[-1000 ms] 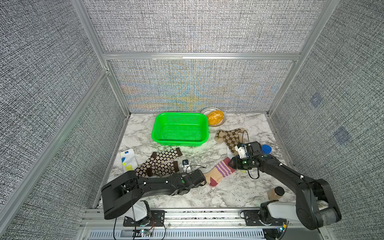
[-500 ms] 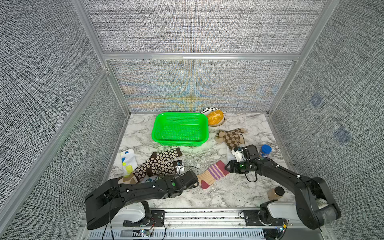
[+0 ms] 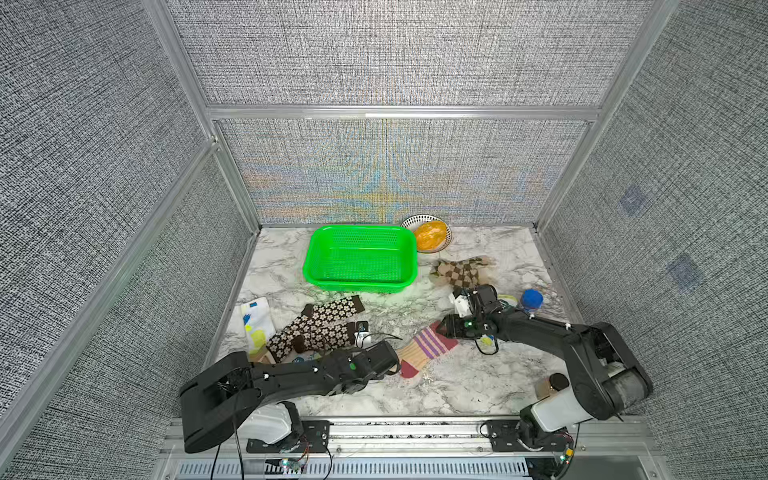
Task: Place the socks together as a pair
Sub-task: Pick up a pair of socks from the center of the board, then place a pair of socks in the bin.
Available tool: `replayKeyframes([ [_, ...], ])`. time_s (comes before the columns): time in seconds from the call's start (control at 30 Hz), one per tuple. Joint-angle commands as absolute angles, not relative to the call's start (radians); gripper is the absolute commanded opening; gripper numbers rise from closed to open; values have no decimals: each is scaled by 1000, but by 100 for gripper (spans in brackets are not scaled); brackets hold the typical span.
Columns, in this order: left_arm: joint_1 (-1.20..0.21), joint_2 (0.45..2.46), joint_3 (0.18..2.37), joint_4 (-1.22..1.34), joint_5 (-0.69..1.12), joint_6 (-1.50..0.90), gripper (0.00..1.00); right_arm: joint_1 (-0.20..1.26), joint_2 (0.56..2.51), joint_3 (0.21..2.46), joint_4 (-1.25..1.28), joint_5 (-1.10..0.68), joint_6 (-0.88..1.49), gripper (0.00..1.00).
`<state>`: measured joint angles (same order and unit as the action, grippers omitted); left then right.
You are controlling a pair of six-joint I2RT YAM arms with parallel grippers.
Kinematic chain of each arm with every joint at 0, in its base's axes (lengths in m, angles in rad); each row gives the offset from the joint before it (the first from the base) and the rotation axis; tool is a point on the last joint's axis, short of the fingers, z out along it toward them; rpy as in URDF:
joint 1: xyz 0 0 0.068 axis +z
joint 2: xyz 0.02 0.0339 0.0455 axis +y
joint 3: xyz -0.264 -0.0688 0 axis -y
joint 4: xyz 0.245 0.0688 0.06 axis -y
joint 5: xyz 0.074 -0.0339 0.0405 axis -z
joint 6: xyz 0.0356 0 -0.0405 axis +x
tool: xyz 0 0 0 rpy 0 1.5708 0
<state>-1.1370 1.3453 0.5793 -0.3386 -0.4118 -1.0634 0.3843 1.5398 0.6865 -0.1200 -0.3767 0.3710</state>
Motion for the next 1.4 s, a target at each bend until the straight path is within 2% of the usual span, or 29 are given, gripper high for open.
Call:
replayKeyframes([
  [0.0,-1137,1348,590,-358,-414,-1039,7,403,1556,681,-188,-311,358,46],
  [0.13,-1137,1344,605,-378,-417,-1024,7,422,1531,639,-176,-301,372,13],
  [0.23,-1137,1338,618,-392,-418,-1010,7,440,1495,630,-172,-293,390,0],
  [0.5,-1124,1235,758,-514,-440,-916,7,469,1259,703,-212,-303,449,0],
  [0.73,-1025,1147,995,-632,-425,-730,7,479,1233,902,-237,-379,472,0],
  [0.9,-864,1181,1196,-690,-383,-548,8,483,1381,1120,-203,-448,482,0],
  [1.0,-721,1237,1278,-672,-293,-461,8,485,1500,1244,-185,-462,487,0],
  [1.13,-562,1369,1398,-651,-204,-362,7,487,1700,1431,-167,-492,509,0],
  [1.37,-401,1624,1580,-586,-145,-242,7,485,2001,1714,-175,-460,569,0],
])
